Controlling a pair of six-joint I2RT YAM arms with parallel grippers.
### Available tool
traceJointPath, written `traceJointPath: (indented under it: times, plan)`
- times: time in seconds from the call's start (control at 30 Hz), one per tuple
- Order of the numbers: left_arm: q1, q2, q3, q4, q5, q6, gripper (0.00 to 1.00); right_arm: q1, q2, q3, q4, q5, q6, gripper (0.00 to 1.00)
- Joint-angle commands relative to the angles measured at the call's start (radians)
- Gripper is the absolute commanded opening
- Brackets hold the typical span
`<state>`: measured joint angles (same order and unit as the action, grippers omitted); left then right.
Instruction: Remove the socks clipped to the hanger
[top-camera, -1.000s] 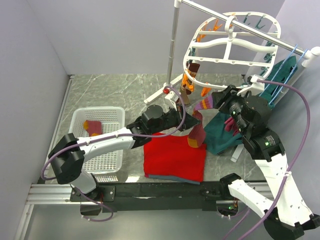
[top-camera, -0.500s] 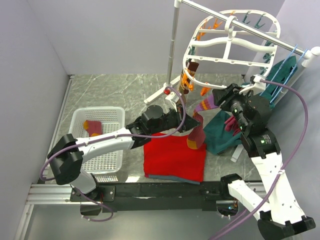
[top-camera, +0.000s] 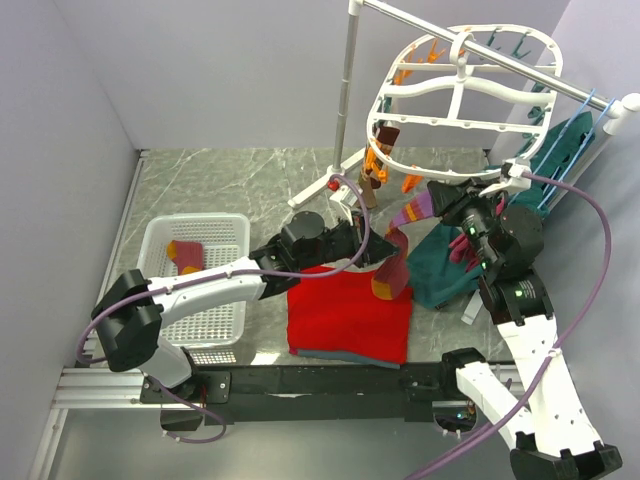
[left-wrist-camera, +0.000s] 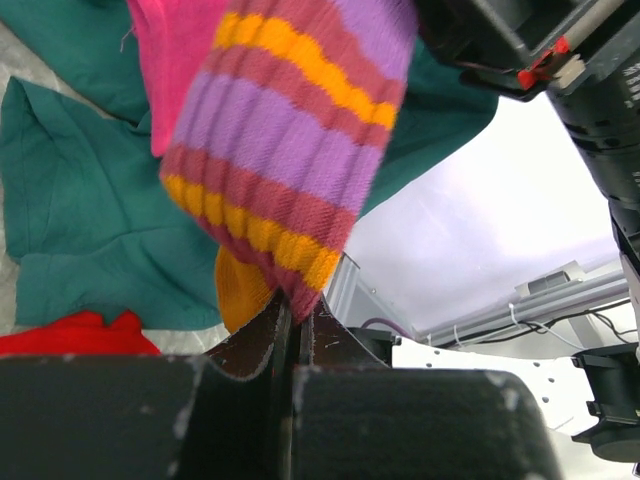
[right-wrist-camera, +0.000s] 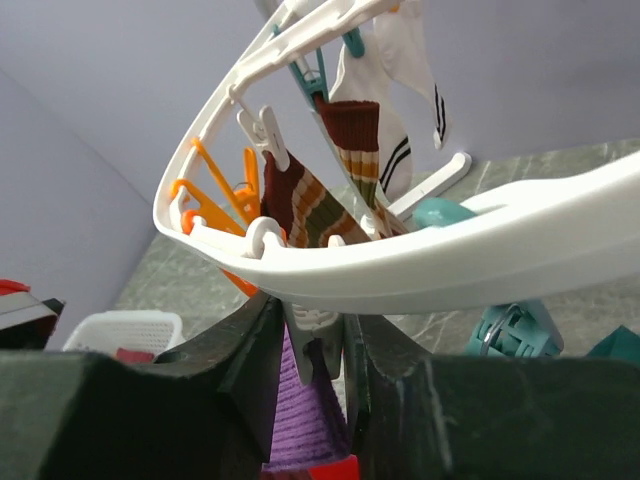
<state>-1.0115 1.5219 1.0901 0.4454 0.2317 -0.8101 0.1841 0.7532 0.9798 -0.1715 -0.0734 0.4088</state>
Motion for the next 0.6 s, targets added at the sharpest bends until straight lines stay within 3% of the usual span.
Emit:
traceJointPath:
  times: [0.0,0.17,0.57]
  plan:
    - [-0.007,-0.045,-0.007,0.01,0.014,0.0,0.01,-0.008,-0.017,-0.004,0.073,0.0,-0.022,0.2]
    - [-0.007,-0.068,-0.045,-0.027,-0.003,0.008,0.01,-0.009,0.003,0.025,0.023,0.004,-0.053,0.01]
    - [-0.006,-0.143,-0.07,-0.183,-0.054,0.023,0.01,-0.011,0.009,0.063,-0.029,-0.014,-0.067,0.0]
